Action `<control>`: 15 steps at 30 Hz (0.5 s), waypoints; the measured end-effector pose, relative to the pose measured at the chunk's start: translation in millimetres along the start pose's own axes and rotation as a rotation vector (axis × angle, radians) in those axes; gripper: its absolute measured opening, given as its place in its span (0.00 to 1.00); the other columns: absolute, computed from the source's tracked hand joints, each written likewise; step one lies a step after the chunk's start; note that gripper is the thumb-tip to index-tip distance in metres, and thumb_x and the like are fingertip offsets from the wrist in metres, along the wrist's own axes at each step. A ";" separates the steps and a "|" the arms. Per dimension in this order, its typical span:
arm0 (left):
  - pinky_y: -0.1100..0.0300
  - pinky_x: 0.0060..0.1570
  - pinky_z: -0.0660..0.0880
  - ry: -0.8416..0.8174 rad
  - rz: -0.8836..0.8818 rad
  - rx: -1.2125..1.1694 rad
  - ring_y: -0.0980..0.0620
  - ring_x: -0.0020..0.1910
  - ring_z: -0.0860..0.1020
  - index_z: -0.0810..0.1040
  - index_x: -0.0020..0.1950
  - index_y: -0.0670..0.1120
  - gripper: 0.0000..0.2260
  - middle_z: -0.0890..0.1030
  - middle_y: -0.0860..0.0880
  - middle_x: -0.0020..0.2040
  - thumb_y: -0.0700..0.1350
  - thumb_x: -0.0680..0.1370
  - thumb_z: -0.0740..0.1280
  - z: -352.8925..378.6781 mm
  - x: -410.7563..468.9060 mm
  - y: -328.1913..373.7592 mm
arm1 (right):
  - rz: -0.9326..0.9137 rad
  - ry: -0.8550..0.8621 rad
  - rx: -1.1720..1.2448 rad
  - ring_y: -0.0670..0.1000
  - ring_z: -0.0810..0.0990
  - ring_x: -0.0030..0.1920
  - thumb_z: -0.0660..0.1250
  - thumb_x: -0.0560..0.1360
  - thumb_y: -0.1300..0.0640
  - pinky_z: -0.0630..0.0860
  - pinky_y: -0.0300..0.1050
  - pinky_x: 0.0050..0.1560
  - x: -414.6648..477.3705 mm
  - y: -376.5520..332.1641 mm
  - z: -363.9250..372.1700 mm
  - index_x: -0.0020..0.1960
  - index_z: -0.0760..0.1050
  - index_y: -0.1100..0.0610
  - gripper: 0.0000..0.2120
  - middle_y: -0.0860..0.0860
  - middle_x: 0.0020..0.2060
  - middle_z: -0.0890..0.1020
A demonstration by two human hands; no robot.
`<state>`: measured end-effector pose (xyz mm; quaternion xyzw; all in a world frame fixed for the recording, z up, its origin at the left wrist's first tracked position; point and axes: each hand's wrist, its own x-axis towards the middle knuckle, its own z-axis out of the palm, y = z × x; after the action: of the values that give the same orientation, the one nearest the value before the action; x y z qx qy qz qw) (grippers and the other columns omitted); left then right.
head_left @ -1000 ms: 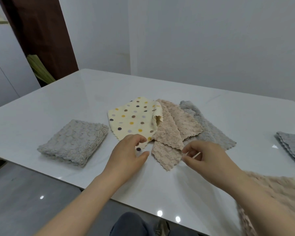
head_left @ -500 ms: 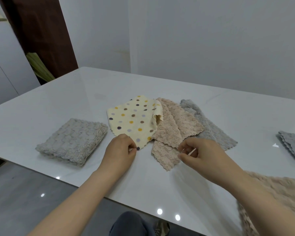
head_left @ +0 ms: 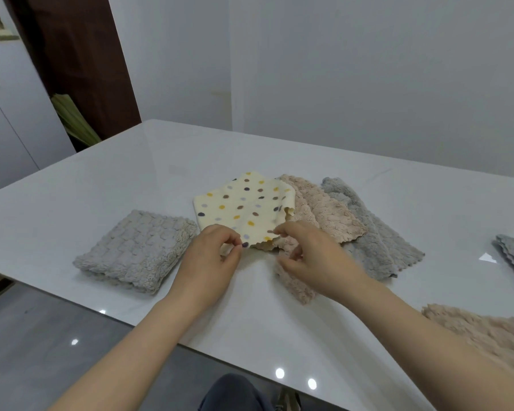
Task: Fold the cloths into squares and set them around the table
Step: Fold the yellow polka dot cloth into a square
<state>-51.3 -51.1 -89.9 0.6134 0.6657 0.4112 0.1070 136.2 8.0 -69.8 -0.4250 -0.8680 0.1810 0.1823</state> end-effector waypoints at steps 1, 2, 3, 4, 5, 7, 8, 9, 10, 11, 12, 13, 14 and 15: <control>0.61 0.45 0.75 0.008 -0.010 -0.016 0.56 0.48 0.77 0.79 0.43 0.46 0.04 0.80 0.52 0.47 0.39 0.75 0.66 -2.9 0.7 1.8 | -0.016 0.007 0.002 0.44 0.80 0.42 0.65 0.74 0.56 0.76 0.45 0.51 5.5 -0.8 4.5 0.66 0.70 0.48 0.20 0.45 0.59 0.74; 0.63 0.45 0.76 0.015 -0.021 -0.039 0.57 0.48 0.78 0.79 0.43 0.46 0.04 0.81 0.52 0.47 0.39 0.75 0.66 -5.9 1.0 4.8 | -0.028 0.015 -0.001 0.44 0.79 0.43 0.66 0.74 0.56 0.75 0.45 0.51 10.8 -1.9 8.5 0.67 0.69 0.49 0.21 0.45 0.60 0.73; 0.63 0.44 0.77 0.018 -0.029 -0.066 0.58 0.48 0.78 0.79 0.43 0.46 0.04 0.81 0.52 0.46 0.39 0.75 0.66 -8.9 1.4 7.7 | -0.037 0.026 -0.009 0.44 0.78 0.44 0.66 0.75 0.56 0.75 0.44 0.51 15.7 -2.6 12.1 0.67 0.69 0.49 0.22 0.45 0.61 0.73; 0.63 0.44 0.77 0.019 -0.031 -0.089 0.59 0.48 0.79 0.79 0.42 0.47 0.04 0.82 0.53 0.46 0.40 0.75 0.66 -11.9 1.4 10.8 | -0.046 0.043 -0.018 0.45 0.78 0.45 0.66 0.74 0.56 0.74 0.43 0.50 20.3 -3.1 15.5 0.67 0.69 0.49 0.21 0.46 0.60 0.74; 0.61 0.44 0.77 0.022 -0.028 -0.104 0.59 0.47 0.80 0.79 0.41 0.48 0.05 0.82 0.54 0.44 0.40 0.75 0.67 -15.3 1.3 14.3 | -0.056 0.063 -0.021 0.46 0.79 0.45 0.66 0.74 0.56 0.74 0.43 0.49 24.4 -3.1 18.5 0.66 0.70 0.50 0.20 0.46 0.59 0.75; 0.61 0.42 0.76 0.031 -0.016 -0.118 0.58 0.43 0.80 0.78 0.40 0.48 0.05 0.83 0.54 0.42 0.41 0.75 0.67 -23.0 0.4 21.7 | -0.064 0.104 -0.015 0.48 0.79 0.46 0.65 0.74 0.57 0.74 0.45 0.49 30.8 -2.2 22.9 0.63 0.73 0.51 0.17 0.47 0.56 0.77; 0.63 0.40 0.74 0.038 -0.008 -0.126 0.57 0.41 0.79 0.78 0.40 0.48 0.05 0.83 0.54 0.41 0.41 0.75 0.66 -27.1 0.0 25.4 | -0.057 0.128 -0.015 0.50 0.79 0.47 0.64 0.74 0.58 0.74 0.45 0.49 32.9 -0.9 24.0 0.61 0.75 0.51 0.15 0.48 0.53 0.78; 0.67 0.37 0.73 0.046 -0.001 -0.137 0.57 0.39 0.79 0.78 0.39 0.48 0.05 0.83 0.54 0.40 0.41 0.75 0.66 -30.9 -0.3 28.8 | -0.044 0.155 -0.018 0.50 0.79 0.48 0.64 0.74 0.59 0.74 0.46 0.49 34.4 0.6 24.0 0.59 0.76 0.52 0.14 0.49 0.51 0.79; 0.70 0.35 0.71 0.053 0.004 -0.148 0.58 0.38 0.78 0.77 0.39 0.48 0.06 0.83 0.54 0.39 0.41 0.75 0.66 -34.4 -0.8 32.3 | -0.029 0.184 -0.023 0.51 0.79 0.48 0.63 0.75 0.59 0.74 0.46 0.49 35.1 2.0 22.9 0.58 0.77 0.52 0.13 0.49 0.50 0.80; 0.72 0.35 0.70 0.060 0.003 -0.161 0.59 0.37 0.78 0.77 0.39 0.49 0.06 0.82 0.55 0.39 0.40 0.75 0.66 -37.6 -1.3 35.4 | -0.016 0.213 -0.027 0.51 0.79 0.47 0.63 0.76 0.59 0.75 0.47 0.49 35.5 3.7 20.9 0.57 0.78 0.52 0.11 0.50 0.49 0.80; 0.73 0.35 0.69 0.068 -0.003 -0.177 0.61 0.36 0.77 0.77 0.39 0.49 0.07 0.82 0.56 0.38 0.40 0.75 0.66 -40.7 -1.7 38.4 | -0.006 0.236 -0.031 0.51 0.79 0.46 0.63 0.76 0.58 0.75 0.48 0.48 35.3 4.7 17.9 0.56 0.78 0.52 0.10 0.50 0.48 0.81; 0.73 0.35 0.69 0.077 -0.008 -0.197 0.61 0.37 0.78 0.76 0.39 0.49 0.07 0.82 0.58 0.38 0.40 0.75 0.66 -43.6 -1.8 40.7 | -0.002 0.252 -0.032 0.51 0.79 0.45 0.62 0.77 0.57 0.76 0.49 0.47 34.8 5.8 14.3 0.55 0.78 0.52 0.09 0.49 0.47 0.81; 0.73 0.35 0.70 0.085 -0.012 -0.217 0.60 0.38 0.79 0.76 0.39 0.49 0.06 0.82 0.58 0.38 0.40 0.75 0.66 -46.5 -1.8 42.9 | -0.001 0.264 -0.030 0.51 0.79 0.43 0.62 0.77 0.57 0.76 0.49 0.45 33.8 6.5 10.2 0.52 0.79 0.52 0.08 0.49 0.44 0.81; 0.71 0.34 0.71 0.094 -0.015 -0.236 0.58 0.39 0.80 0.76 0.39 0.49 0.06 0.82 0.58 0.39 0.40 0.75 0.66 -48.9 -1.8 44.6 | 0.002 0.272 -0.031 0.50 0.78 0.41 0.61 0.77 0.57 0.76 0.49 0.43 32.6 7.3 5.4 0.50 0.79 0.52 0.08 0.48 0.42 0.80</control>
<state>-50.0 -77.1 -29.1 0.5719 0.6215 0.5140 0.1500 120.0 37.5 -72.6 -0.4492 -0.8374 0.1085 0.2918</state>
